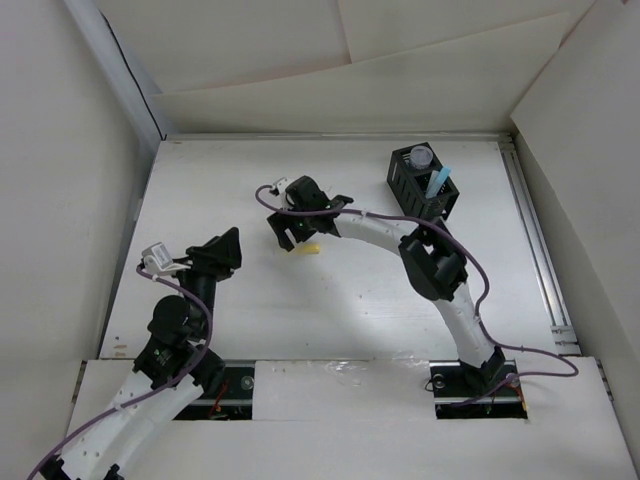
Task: Sort the stationery into containers
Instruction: Pick up the pen from the center of the board.
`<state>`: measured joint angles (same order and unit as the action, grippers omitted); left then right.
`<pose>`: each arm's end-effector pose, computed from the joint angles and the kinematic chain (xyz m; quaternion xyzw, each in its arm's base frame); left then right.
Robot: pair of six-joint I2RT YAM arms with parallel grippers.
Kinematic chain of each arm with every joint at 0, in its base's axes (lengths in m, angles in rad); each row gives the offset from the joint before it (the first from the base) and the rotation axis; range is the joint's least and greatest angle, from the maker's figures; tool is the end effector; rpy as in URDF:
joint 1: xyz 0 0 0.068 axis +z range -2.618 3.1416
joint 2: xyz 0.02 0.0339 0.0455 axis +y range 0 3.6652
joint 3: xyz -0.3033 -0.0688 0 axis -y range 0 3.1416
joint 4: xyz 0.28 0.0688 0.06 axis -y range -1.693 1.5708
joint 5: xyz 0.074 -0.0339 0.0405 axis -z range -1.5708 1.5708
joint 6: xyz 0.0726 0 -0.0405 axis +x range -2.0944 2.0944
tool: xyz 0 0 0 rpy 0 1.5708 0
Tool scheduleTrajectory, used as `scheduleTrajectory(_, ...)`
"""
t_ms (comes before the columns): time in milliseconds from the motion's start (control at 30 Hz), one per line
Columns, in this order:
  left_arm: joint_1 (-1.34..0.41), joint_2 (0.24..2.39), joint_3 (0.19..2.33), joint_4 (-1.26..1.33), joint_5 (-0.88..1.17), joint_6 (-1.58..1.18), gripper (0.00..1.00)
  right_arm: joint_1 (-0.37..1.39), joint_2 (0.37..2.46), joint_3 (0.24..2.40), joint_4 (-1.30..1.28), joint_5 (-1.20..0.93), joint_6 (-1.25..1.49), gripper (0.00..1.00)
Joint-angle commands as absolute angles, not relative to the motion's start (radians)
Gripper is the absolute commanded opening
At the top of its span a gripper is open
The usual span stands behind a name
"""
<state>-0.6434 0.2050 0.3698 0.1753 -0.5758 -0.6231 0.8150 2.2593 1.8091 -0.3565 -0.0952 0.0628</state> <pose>0.1170 -0.0383 0.3254 -0.2262 0.5558 -0.3312 0.7281 0.4011 0.4356 0.1743 -0.3569 0.8556 0.1982 0.3183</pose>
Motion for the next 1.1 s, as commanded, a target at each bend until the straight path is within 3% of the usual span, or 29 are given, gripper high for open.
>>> scheduleTrajectory(0,-0.640,0.190,0.356,0.189,-0.597,-0.627,0.60,0.841,2.307,1.906,-0.423,-0.158,0.014,0.84)
scheduleTrajectory(233,-0.640,0.199,0.356,0.179,-0.606,-0.627,0.60,0.841,2.376,2.002,-0.512,-0.172,-0.005,0.85)
scheduleTrajectory(667,-0.640,0.199,0.356,0.179,-0.606,-0.627,0.62,0.859,2.407,2.003,-0.502,-0.091,-0.005,0.72)
scheduleTrajectory(800,-0.640,0.199,0.356,0.179,-0.606,-0.627,0.62,0.859,2.416,2.003,-0.483,-0.081,-0.005,0.64)
scheduleTrajectory(967,-0.640,0.199,0.356,0.179,-0.606,-0.627,0.62,0.859,2.418,1.988,-0.459,-0.091,0.006,0.42)
scheduleTrajectory(1067,-0.640,0.199,0.356,0.179,-0.606,-0.627,0.62,0.859,2.418,1.988,-0.469,-0.081,0.015,0.37)
